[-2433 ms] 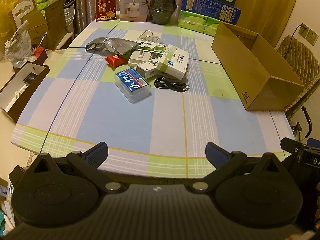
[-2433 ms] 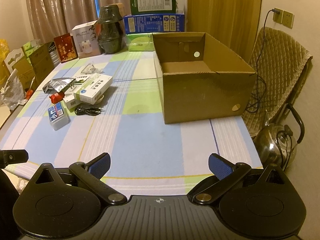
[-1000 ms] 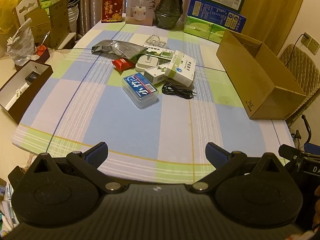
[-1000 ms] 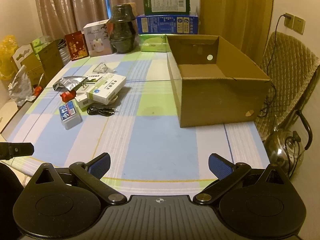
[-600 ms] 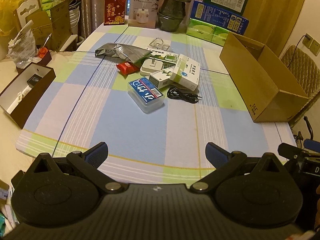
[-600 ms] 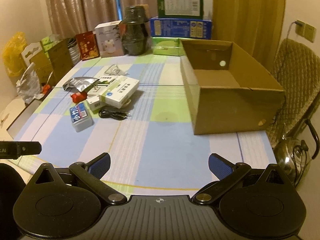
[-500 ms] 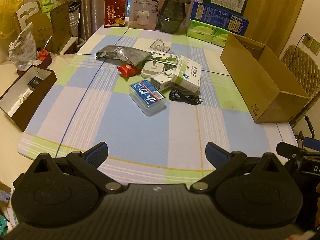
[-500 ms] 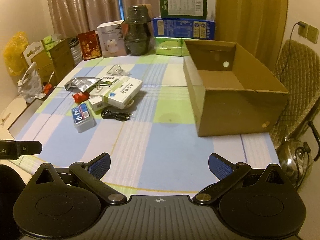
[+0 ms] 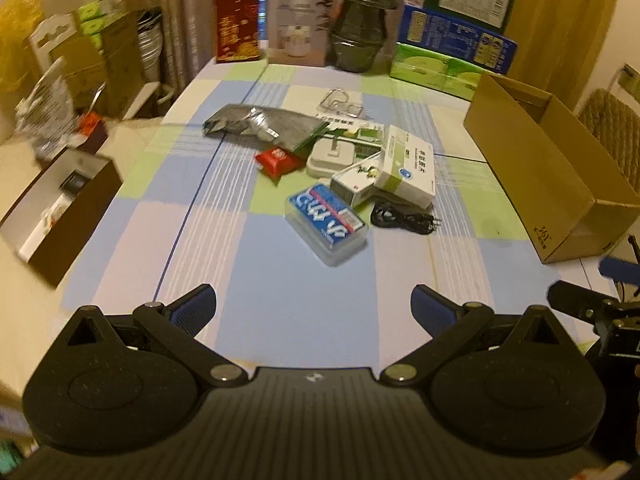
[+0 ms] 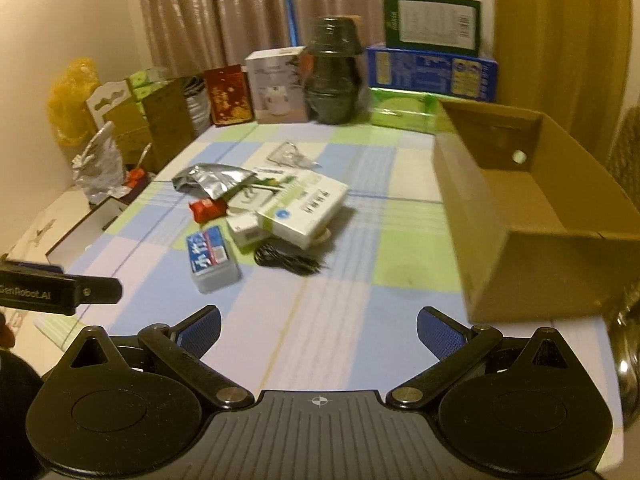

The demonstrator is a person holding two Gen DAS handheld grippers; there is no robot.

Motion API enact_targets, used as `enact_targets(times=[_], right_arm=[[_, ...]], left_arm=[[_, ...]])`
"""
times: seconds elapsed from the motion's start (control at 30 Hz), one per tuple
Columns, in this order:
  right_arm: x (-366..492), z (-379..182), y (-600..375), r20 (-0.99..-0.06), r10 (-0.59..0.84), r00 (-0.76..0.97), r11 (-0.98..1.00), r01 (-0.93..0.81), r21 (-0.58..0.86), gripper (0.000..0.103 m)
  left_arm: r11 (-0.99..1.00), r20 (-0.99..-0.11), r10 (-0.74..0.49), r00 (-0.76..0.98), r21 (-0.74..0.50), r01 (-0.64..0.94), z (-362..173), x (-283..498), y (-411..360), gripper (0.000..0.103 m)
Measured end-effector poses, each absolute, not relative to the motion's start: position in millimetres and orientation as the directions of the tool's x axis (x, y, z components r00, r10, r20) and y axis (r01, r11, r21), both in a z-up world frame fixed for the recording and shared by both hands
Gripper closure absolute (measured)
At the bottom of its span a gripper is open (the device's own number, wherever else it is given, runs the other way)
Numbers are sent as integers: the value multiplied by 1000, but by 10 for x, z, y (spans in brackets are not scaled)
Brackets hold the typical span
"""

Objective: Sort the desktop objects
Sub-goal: 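Grasp the blue floss pick box with the left tool while the right tool grasps the black cable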

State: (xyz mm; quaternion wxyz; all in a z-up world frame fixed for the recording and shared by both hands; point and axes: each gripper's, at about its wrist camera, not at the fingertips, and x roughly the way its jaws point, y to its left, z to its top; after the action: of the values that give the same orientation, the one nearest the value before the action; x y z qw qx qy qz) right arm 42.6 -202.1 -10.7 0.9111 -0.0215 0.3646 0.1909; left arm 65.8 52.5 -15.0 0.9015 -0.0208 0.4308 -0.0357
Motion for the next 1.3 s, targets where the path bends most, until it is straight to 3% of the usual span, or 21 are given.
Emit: enact_targets(times=[0.27, 0.53, 0.7, 0.8, 0.93, 1.13, 1.23, 1.27, 1.3], right_arm=[[890, -333, -1740, -689, 386, 613, 869, -492, 50, 2], [1332, -658, -1485, -754, 459, 470, 712, -702, -5, 2], [1574, -885, -1307, -808, 474, 349, 545, -837, -42, 32], [1648, -996, -1196, -829, 459, 318, 463, -882, -82, 41], [1749, -1109, -1086, -838, 438, 325, 405, -904, -139, 46], [1952, -1255, -1027, -862, 415, 289, 408, -907, -108, 60], [2011, -1250, -1053, -869, 412, 275, 443, -894, -73, 76], [2014, -1248, -1062, -871, 414, 266, 453, -890, -57, 88], [2003, -1244, -1076, -872, 416, 258, 460, -887, -43, 89]], left_arm=[[984, -786, -132, 604, -29, 178, -311, 1129, 634, 1], [896, -812, -239, 533, 28, 443, -651, 1612, 586, 1], [795, -823, -281, 493, 89, 601, -873, 1848, 551, 1], [749, -834, -305, 460, 88, 657, -980, 1962, 548, 1], [705, -842, -320, 434, 94, 703, -1077, 2069, 533, 1], [661, -848, -339, 409, 95, 744, -1155, 2177, 479, 1], [656, -850, -344, 398, 86, 750, -1197, 2226, 446, 4], [658, -851, -345, 395, 81, 748, -1208, 2243, 440, 9], [663, -854, -345, 389, 71, 745, -1220, 2263, 435, 11]])
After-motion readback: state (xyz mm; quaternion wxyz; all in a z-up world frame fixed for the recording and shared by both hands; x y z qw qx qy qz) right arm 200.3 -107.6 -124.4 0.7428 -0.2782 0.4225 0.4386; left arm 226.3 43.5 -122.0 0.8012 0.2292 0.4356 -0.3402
